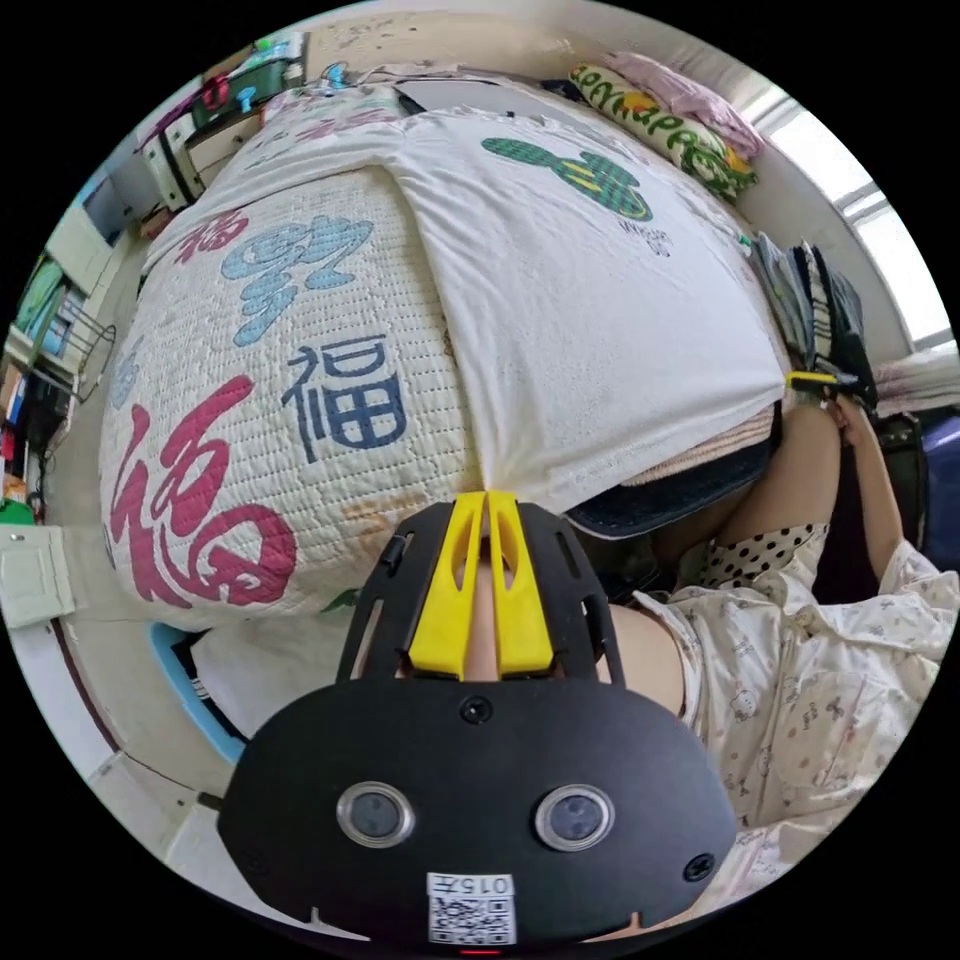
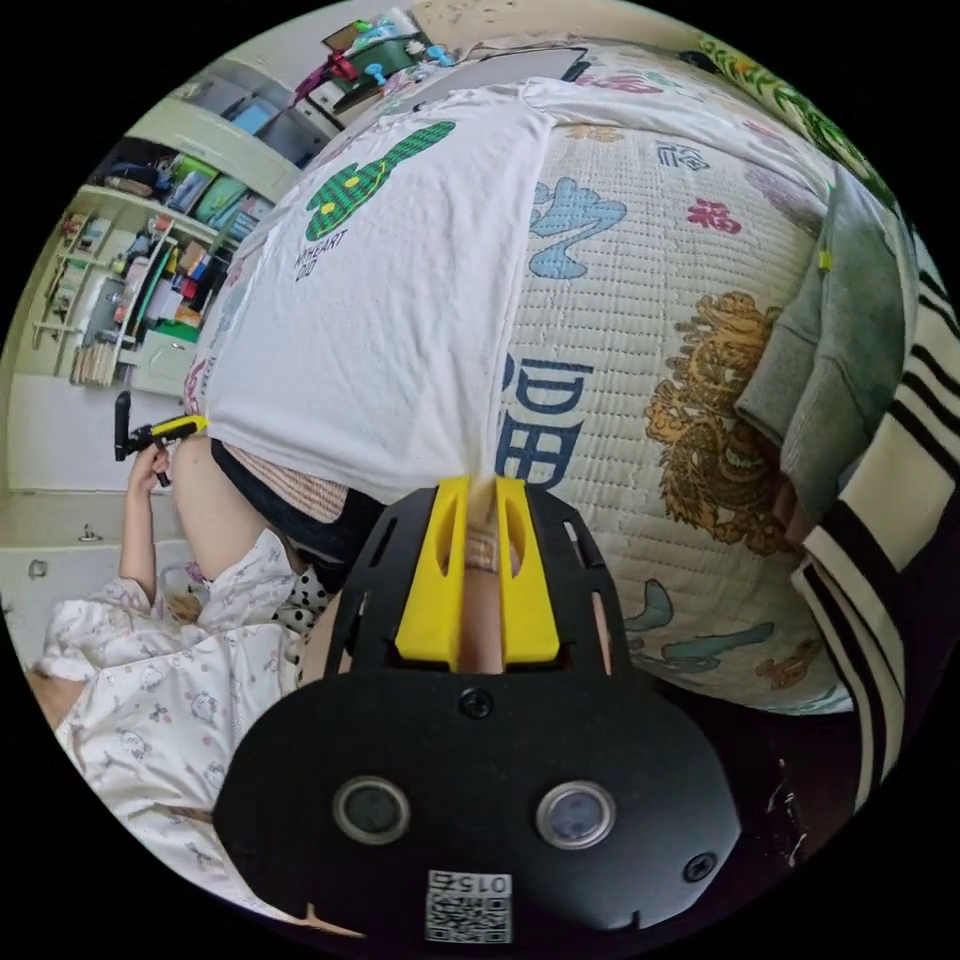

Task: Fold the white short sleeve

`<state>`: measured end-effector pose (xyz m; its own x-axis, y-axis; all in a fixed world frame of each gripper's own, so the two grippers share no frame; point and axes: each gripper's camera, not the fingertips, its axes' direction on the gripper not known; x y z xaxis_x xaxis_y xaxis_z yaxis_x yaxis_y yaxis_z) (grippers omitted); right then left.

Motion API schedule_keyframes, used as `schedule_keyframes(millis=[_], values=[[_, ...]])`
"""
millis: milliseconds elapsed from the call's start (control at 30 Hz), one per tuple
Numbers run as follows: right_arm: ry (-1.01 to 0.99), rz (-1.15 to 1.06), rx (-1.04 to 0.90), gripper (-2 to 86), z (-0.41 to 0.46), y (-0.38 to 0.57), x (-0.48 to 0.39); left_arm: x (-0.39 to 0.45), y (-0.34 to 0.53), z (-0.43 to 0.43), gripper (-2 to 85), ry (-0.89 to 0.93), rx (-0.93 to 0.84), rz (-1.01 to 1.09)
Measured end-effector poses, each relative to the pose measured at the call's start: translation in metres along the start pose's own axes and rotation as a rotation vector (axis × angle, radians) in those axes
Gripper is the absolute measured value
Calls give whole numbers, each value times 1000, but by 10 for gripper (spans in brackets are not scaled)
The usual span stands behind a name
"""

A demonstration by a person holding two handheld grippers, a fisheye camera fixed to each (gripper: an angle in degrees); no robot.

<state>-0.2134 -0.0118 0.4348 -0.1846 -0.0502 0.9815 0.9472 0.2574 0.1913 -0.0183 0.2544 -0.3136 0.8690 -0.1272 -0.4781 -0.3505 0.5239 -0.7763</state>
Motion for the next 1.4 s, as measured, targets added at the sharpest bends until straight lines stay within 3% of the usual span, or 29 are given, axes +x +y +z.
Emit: schedule_keyframes(millis=[67, 233, 333, 433, 500, 700, 900, 1067, 1233, 1333, 1400], values=[[-56, 26, 21, 66, -18, 1, 12, -14, 14, -8, 2, -3, 34, -22], [-93, 93, 135, 75, -77, 2, 37, -16, 34, -53, 13, -221, 186, -25], [-118, 132, 340, 81, -137, -16, 49, 16, 30, -80, 26, -302, 366, 83], [-161, 214, 564, 89, -186, -60, 73, 60, 13, -63, 43, -204, 528, 243], [-153, 287, 673, 99, -205, -118, 95, 98, -16, -15, 57, -101, 473, 388], [24, 522, 689, 121, -210, -318, 177, 149, -50, 91, 64, -19, 315, 622], [37, 864, 787, 129, -183, -432, 291, 124, -53, 115, 59, 39, 259, 610], [178, 1025, 776, 110, -139, -488, 331, 98, -50, 106, 46, 94, 250, 551], [279, 1065, 724, 40, -117, -506, 331, 88, -42, 93, 59, 125, 260, 540], [262, 917, 861, 16, -129, -485, 282, 83, -42, 82, 58, 146, 251, 534], [339, 685, 973, 10, -154, -468, 201, 79, -40, 64, 55, 178, 277, 516]])
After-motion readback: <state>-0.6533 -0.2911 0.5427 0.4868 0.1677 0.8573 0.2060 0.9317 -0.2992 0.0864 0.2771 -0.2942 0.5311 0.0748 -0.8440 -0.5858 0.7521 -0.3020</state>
